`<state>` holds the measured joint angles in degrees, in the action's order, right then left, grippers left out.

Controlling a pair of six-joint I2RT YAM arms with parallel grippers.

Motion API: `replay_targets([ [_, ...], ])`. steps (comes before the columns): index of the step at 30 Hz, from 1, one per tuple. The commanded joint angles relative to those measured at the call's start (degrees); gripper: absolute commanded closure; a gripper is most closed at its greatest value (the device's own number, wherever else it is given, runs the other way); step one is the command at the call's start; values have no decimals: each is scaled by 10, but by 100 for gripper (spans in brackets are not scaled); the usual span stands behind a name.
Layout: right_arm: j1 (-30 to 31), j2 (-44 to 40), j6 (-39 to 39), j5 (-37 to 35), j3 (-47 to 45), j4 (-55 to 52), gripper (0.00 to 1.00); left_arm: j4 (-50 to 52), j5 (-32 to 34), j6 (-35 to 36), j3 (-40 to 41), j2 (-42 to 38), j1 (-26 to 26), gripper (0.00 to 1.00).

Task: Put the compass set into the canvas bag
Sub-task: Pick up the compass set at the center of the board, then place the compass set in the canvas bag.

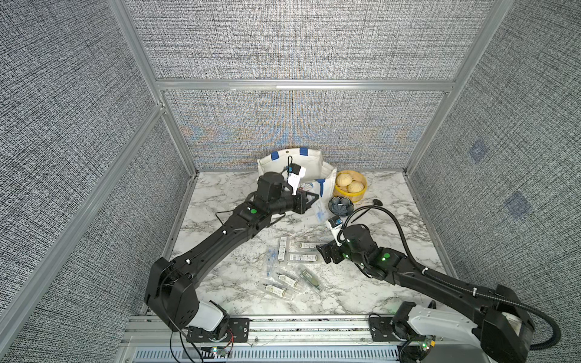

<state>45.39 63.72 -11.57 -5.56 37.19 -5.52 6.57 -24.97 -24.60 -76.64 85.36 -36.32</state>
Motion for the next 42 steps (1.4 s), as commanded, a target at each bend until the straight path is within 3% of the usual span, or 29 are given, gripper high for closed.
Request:
replay_targets([
  [1,-3,-18,-9,0,-16,-2,9,101,26,74,-87,29,25,89],
  [10,-4,-37,-26,0,-29,-21,9,145,57,159,-301,173,109,92],
  [16,-4,-40,-31,2,-26,-31,9,196,91,218,-444,299,119,92],
  [25,-5,-40,-30,1,-27,-55,9,266,131,264,-586,444,120,93],
  [31,-5,-37,-28,0,-30,-57,9,335,148,289,-661,511,121,93],
  [42,-5,-11,-21,11,-24,-47,9,429,155,305,-700,563,121,93],
])
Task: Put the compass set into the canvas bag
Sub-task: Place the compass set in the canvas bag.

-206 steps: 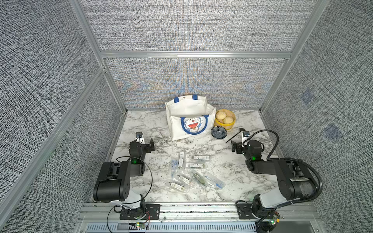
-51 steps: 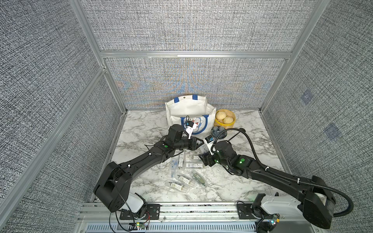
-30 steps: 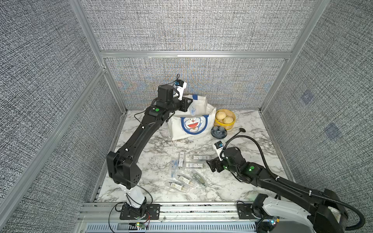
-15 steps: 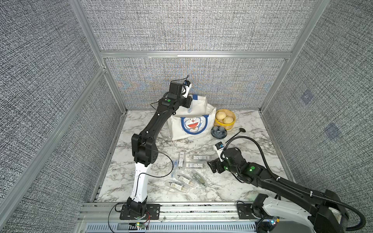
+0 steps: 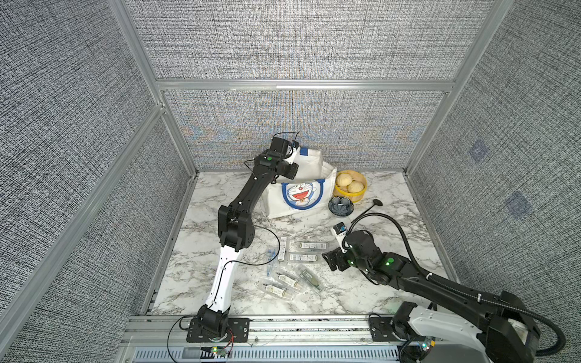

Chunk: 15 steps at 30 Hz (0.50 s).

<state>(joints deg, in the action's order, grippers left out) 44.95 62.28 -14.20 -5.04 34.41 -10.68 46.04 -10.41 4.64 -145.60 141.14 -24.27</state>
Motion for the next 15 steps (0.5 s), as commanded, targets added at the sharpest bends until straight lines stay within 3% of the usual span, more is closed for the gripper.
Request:
replay_targets([
  [1,-1,5,4,7,4,6,9,44,11,16,-14,8,1,93],
  [9,-1,11,6,8,4,11,9,144,-6,36,-28,10,1,92],
  [15,-1,15,8,10,5,20,9,183,-17,51,25,-37,1,92],
])
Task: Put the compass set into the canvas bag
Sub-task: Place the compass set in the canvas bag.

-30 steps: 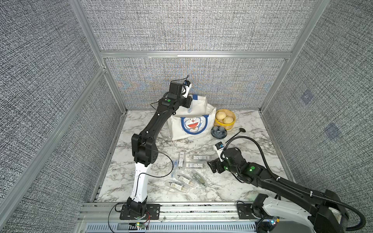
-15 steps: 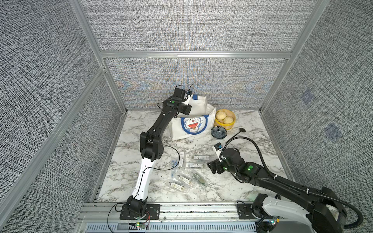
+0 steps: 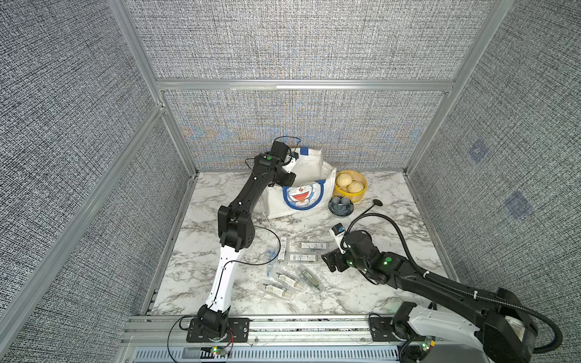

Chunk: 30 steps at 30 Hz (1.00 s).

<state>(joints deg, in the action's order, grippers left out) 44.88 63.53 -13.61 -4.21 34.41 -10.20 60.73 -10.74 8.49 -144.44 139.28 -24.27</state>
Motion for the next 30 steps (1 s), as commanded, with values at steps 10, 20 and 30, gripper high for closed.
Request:
replay_targets([
  [10,0,25,2,13,12,27,9,80,-1,24,94,-83,1,95],
  [20,-1,46,6,17,20,25,9,16,-10,-16,18,-39,0,94],
  [30,-2,39,2,7,7,18,9,-9,0,-13,17,3,-9,94],
])
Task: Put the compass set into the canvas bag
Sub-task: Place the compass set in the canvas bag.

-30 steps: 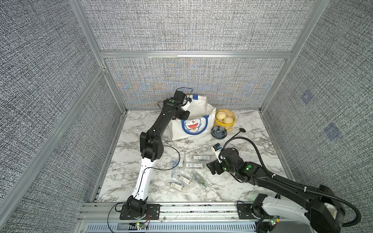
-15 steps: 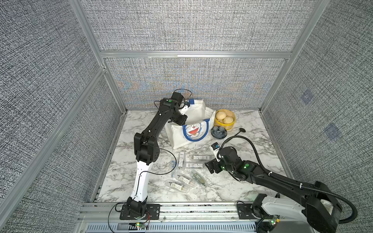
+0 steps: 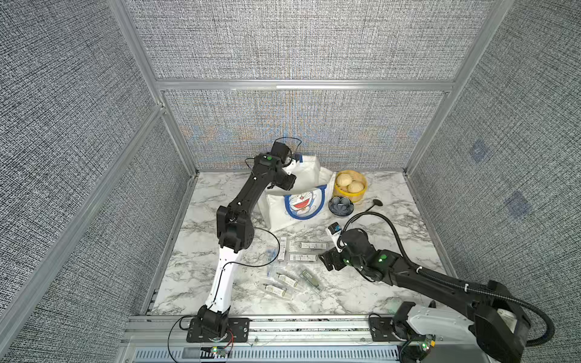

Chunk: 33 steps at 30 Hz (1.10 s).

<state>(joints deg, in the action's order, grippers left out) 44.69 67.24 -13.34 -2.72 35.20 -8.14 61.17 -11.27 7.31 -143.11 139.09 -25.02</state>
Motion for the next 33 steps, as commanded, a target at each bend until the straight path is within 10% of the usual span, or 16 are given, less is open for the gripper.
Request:
replay_targets([
  [1,0,4,0,-8,-1,-3,9,-12,7,0,6,7,-3,93],
  [33,32,42,3,53,37,-123,13,-46,-32,-51,94,-150,-6,49],
])
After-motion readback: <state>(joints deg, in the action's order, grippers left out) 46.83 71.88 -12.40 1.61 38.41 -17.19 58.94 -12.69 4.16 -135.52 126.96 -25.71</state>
